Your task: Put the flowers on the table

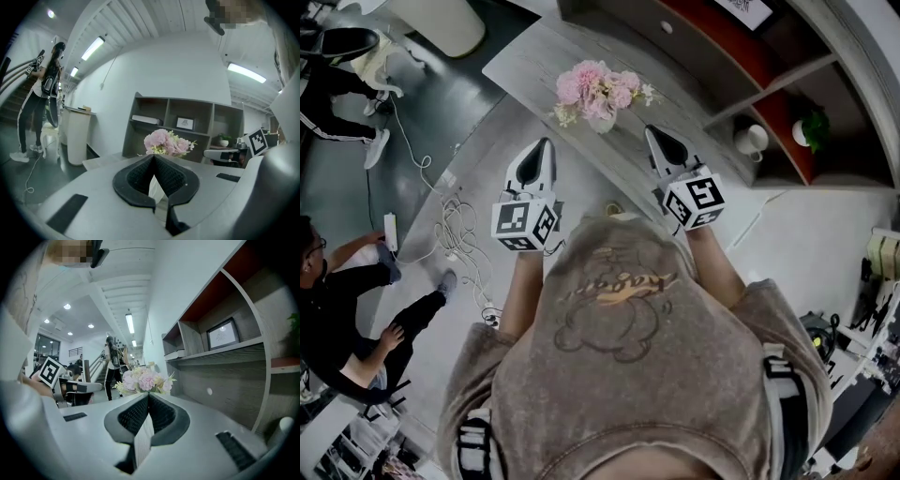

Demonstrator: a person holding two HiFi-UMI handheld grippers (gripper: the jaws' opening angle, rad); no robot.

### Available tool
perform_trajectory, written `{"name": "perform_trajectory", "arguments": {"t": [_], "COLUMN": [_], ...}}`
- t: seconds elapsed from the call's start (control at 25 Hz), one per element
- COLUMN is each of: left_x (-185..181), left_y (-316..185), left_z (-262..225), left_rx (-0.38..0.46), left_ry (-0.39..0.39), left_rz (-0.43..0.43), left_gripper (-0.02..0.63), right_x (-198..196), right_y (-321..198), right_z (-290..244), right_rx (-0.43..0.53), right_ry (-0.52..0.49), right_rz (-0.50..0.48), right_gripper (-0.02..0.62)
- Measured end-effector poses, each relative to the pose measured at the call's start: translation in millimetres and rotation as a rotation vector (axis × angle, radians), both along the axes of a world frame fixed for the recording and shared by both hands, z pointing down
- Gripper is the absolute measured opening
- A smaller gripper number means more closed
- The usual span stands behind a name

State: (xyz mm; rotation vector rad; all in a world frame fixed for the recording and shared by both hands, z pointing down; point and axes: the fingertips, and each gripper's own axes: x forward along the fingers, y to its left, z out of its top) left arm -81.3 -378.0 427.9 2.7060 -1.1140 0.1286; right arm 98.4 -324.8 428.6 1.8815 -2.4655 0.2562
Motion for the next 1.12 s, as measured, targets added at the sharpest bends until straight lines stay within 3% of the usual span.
{"name": "perform_trajectory", "arguments": {"t": [0.24, 1.12], "left_x": [0.3, -1.1], "left_y": [0.0, 9.0], "left_z": [0.6, 3.2], "left_rx": [-0.016, -0.028], "left_ry": [0.008, -0.013], "left_rz": [-0.007, -0.012], "left_gripper": [0.017, 0.017], "right_x": [6.6, 5.2], "right_y": [2.2, 7.0], "right_z": [3.8, 8.6], "right_rx": [-0.013, -0.025], "right_ry": [-0.024, -0.037], "right_rz": [0.036, 0.012], "right_gripper": [0.0, 0.0]}}
